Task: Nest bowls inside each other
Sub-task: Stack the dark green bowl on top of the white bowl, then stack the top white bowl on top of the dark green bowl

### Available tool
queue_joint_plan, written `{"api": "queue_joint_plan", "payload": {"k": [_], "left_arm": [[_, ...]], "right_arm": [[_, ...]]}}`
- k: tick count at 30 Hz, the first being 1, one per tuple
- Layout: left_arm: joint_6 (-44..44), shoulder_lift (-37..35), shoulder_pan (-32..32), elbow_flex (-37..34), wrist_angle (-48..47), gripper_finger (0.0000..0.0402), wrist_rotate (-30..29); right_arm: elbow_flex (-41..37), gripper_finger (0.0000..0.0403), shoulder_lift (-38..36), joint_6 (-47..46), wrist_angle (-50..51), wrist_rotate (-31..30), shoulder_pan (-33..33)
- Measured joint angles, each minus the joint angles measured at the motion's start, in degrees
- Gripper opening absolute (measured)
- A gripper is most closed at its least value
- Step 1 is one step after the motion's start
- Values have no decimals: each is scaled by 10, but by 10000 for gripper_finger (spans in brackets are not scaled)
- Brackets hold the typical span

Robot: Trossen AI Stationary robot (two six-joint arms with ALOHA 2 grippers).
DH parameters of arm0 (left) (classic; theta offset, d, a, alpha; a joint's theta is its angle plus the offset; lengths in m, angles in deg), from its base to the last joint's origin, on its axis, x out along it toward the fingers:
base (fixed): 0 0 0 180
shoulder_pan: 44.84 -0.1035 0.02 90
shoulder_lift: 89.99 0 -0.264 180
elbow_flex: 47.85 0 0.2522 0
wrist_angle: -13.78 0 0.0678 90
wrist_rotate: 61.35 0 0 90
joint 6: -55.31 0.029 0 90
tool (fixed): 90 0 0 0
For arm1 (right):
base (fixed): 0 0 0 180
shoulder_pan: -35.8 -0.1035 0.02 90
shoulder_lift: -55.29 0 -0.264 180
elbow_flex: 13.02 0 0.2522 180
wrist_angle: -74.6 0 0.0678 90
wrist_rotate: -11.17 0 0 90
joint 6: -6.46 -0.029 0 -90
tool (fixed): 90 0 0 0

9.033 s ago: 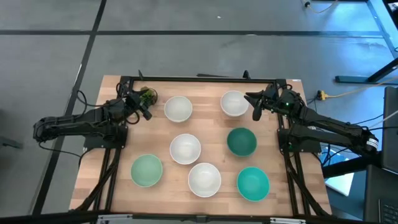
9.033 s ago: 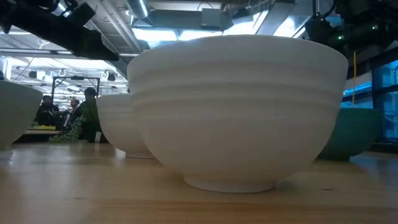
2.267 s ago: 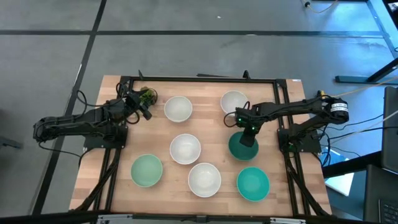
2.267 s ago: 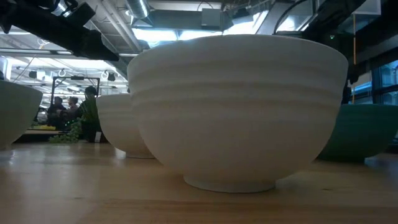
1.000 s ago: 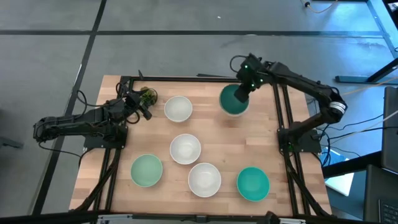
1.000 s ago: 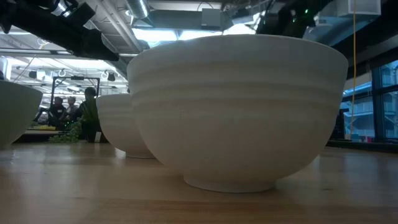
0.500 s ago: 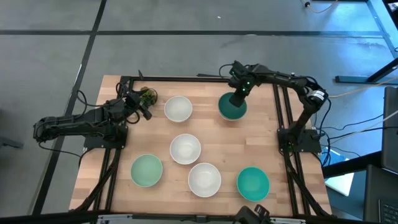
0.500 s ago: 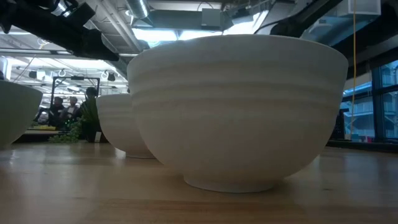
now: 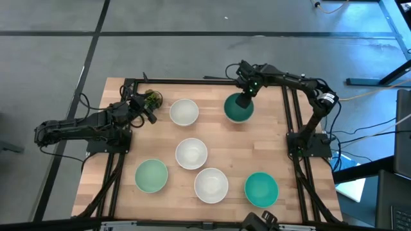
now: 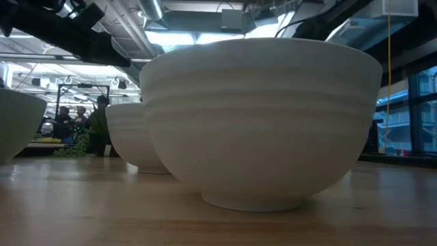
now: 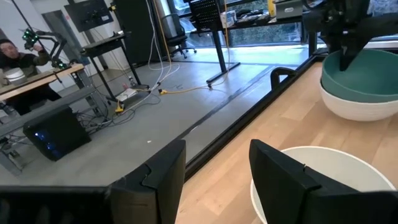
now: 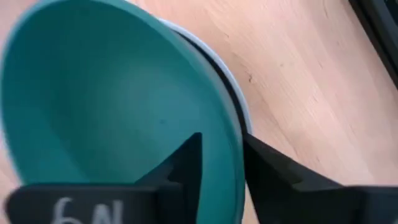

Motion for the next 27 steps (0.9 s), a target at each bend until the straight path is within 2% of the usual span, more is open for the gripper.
{"api": "queue_joint_plan", "payload": {"k": [6,11,19,23,27], "left_arm": [[0,0,0,0,0,173,0],[0,0,0,0,0,173,0],[0,0,0,0,0,173,0],[-1,0,0,0,0,173,0],[-14,0,0,0,0,173,0]], "right_arm": [[41,177,-1,1,40,6,0],[77,208,-1,17,47,6,0],[141,222,-1,27,37,6,-29],[150,222,-1,26,-29,23,-75],[150,222,1,-15,-105,36,-111]]}}
